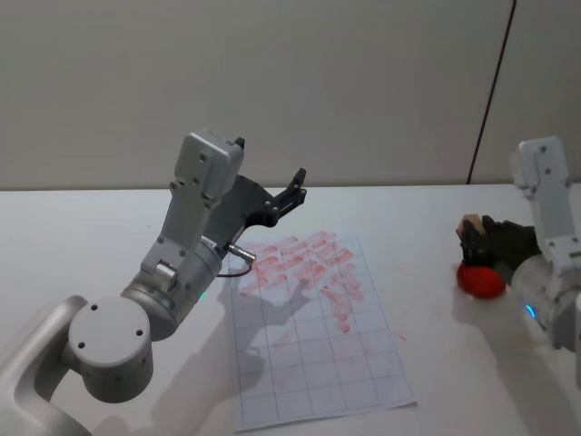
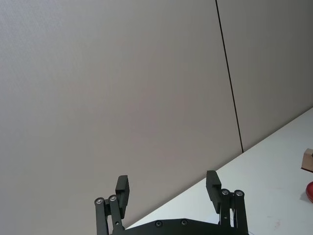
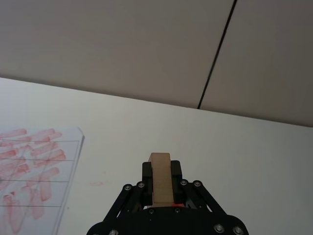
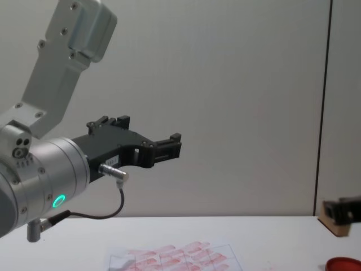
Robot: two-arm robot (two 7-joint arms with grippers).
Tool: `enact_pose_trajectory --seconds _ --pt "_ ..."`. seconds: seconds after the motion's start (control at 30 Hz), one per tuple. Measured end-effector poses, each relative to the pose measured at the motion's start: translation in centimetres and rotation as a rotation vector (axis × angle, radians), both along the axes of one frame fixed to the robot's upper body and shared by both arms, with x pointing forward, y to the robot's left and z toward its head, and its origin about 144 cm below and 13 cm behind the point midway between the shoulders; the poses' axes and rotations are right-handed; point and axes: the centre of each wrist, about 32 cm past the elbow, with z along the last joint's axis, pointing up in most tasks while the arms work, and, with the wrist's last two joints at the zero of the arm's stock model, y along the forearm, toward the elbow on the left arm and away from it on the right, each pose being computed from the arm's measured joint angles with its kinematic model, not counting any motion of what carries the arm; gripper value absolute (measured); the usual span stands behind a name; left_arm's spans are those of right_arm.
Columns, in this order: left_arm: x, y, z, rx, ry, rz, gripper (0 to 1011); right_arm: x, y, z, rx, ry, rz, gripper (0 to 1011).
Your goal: Use the one hand to pick up the stamp and affix it onto the A4 paper.
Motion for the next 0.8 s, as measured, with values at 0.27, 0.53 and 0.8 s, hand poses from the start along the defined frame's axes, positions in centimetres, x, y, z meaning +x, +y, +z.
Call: enact_pose_trajectory --seconds 0.27,0.53,0.8 --pt "0.0 0.0 0.0 0.000 0.000 0.000 1002 0.7 -1.4 -1.6 -0.023 0.040 -0.042 206" --pt "0.0 0.0 0.0 0.000 0.000 0.000 1002 1.3 -2.3 -3.1 -0.038 0.078 -0.060 206" --pt "0.0 0.0 0.0 0.000 0.000 0.000 1001 1.6 -2.8 -4.2 -0.041 0.098 -0.060 206"
